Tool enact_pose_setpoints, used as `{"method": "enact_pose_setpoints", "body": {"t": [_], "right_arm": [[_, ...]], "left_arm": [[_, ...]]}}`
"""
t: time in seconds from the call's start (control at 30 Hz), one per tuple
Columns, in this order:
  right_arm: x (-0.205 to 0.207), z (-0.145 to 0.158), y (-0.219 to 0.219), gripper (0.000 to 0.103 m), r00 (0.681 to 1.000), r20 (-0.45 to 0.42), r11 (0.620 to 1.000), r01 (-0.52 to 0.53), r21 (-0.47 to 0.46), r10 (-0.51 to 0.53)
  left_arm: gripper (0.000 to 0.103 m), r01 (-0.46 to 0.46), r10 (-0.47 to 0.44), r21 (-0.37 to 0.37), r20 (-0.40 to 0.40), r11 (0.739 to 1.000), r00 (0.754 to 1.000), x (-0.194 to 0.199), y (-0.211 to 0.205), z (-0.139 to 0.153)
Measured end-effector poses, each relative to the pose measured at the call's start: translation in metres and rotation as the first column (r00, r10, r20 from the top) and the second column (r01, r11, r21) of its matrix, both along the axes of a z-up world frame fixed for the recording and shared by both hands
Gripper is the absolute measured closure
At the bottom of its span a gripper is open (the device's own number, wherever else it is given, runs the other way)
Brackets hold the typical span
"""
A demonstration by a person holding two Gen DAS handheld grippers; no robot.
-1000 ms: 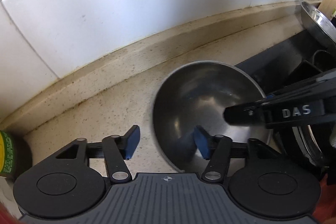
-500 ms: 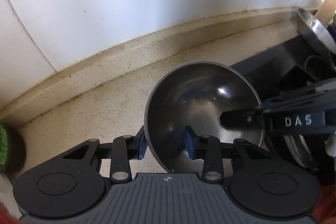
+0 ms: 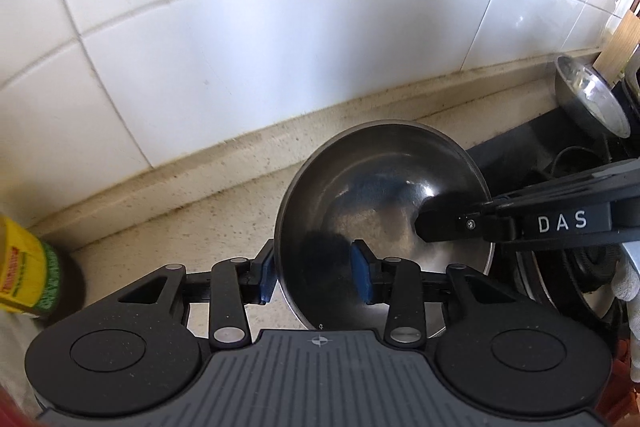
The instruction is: Organize plates and bowls
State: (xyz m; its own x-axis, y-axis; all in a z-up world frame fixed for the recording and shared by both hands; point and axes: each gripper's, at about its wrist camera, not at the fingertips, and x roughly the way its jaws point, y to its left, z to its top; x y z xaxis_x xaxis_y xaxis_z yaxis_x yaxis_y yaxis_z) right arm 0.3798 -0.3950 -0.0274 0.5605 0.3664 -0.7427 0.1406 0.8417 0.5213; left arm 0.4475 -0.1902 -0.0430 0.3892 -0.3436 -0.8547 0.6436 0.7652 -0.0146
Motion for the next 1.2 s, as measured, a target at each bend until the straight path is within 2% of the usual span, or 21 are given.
{"method": "enact_pose_setpoints", "body": {"t": [0.23,0.57,0.8,1.2], "right_arm": [[-0.022,0.035,0.014,0.087,0.998,0.061,1.0,-0.026,-0.012,0.027],[-0.066,0.074,0.036,0.086,0.992,0.106,0.998,-0.059,-0.034,0.062],[-0.091,0.074,0.052,0.086,0.993,0.078,0.996,-0.086,-0.031,0.088],[-0.109,0.059,0.067,0.084,0.993,0.0,0.993,-0.12,0.006,0.12]], "left_arm": [[0.054,-0.02,0.021,-0.015,0.069,1.0,0.997,-0.026,0.013,0.036],[0.052,-0.02,0.025,-0.04,0.133,0.999,0.991,-0.072,0.028,0.068],[0.048,-0.007,0.01,-0.027,0.127,1.0,0.992,-0.098,0.042,0.065],[0.046,0.007,-0.006,-0.014,0.088,1.0,0.996,-0.118,0.061,0.052]]}}
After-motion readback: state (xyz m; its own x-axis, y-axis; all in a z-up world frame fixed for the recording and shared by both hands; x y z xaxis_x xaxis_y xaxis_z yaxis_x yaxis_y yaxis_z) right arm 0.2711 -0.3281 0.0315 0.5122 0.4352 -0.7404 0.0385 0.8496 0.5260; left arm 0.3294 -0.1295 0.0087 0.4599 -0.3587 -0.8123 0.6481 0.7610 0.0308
